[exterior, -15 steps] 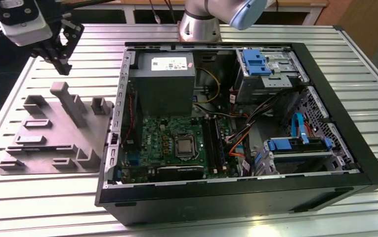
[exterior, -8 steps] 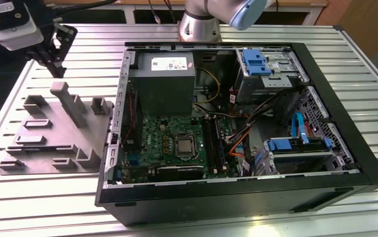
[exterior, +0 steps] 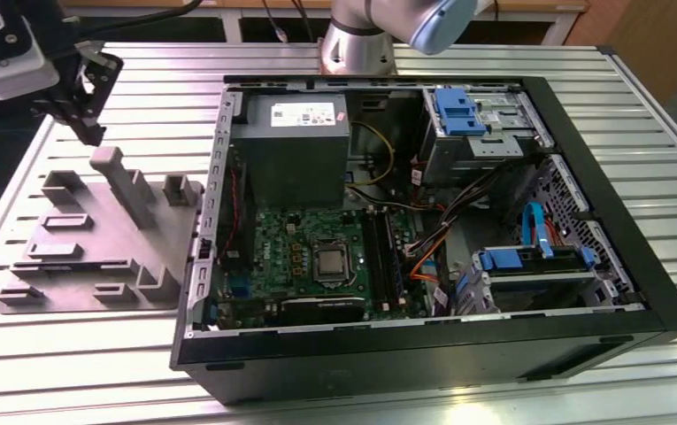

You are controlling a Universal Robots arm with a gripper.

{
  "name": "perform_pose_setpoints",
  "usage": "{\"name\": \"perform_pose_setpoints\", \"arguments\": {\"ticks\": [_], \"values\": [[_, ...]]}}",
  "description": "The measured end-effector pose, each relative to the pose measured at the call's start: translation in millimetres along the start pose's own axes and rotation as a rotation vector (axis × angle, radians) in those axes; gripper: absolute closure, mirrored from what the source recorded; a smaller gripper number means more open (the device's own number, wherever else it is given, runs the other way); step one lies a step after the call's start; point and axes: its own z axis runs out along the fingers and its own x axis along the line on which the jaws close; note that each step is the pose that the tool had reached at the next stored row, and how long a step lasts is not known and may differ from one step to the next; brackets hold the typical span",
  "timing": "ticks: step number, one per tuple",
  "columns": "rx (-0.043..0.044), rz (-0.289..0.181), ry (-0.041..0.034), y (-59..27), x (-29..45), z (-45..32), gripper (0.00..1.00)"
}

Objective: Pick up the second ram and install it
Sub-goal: 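Reach for the second ram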

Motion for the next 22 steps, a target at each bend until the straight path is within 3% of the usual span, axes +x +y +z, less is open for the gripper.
{"name": "perform_pose_setpoints", "arguments": {"ticks": [10,22], "values": [[0.0,0.0,0.0,-3.4,20.6,7.7,0.9],[0.0,0.0,0.0001,-15.5,36.4,18.7,0.9]]}}
